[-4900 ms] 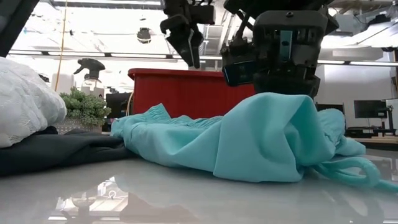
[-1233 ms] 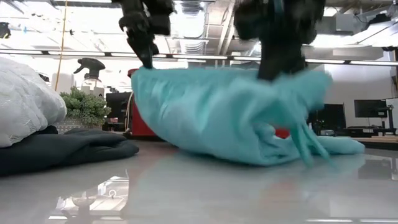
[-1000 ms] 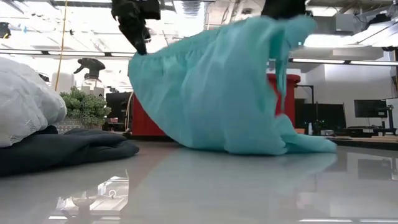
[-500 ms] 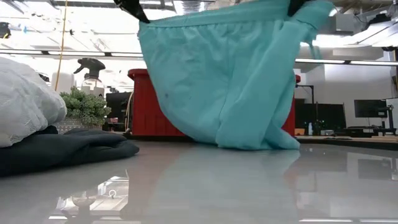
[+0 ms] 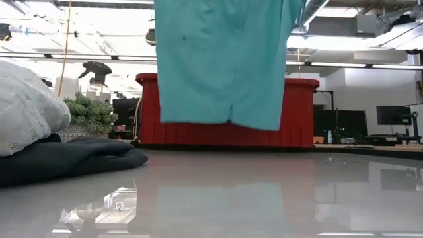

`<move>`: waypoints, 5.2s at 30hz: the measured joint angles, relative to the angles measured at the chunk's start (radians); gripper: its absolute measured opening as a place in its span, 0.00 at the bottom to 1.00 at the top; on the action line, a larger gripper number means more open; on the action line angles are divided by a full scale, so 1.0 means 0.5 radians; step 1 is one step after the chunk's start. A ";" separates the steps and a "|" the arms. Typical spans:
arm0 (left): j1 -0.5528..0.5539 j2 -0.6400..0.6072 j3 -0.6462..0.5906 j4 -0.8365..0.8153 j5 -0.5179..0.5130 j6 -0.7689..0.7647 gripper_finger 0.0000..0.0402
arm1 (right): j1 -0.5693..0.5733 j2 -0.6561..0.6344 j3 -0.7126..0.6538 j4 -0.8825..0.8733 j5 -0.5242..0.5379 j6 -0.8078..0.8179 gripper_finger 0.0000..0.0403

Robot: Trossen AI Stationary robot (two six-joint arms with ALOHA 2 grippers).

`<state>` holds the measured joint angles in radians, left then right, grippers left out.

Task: Fold Laundry from Bin
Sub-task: Fold the blue shorts

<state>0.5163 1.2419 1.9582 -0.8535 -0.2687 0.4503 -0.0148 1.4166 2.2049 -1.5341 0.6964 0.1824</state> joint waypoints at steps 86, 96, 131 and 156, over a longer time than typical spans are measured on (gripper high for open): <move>-0.278 0.054 -2.000 0.728 0.001 -0.676 0.00 | -0.269 0.555 -1.352 0.407 -0.730 0.174 0.08; -0.062 0.372 -1.998 0.905 -0.116 -0.768 0.00 | -0.605 0.613 -1.558 0.616 -0.761 0.160 0.14; -0.220 -0.226 -1.447 -0.024 0.255 -0.841 0.63 | 0.130 0.394 -1.589 1.416 -0.845 -0.538 0.62; -0.227 -0.575 -1.443 -0.374 0.045 -0.982 0.63 | 0.115 1.614 -0.791 1.296 -0.848 -0.464 0.66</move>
<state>0.4030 0.9543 1.2369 -1.0406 -0.2461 -0.0409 0.0429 2.2235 1.8097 -0.8862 0.2723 -0.0498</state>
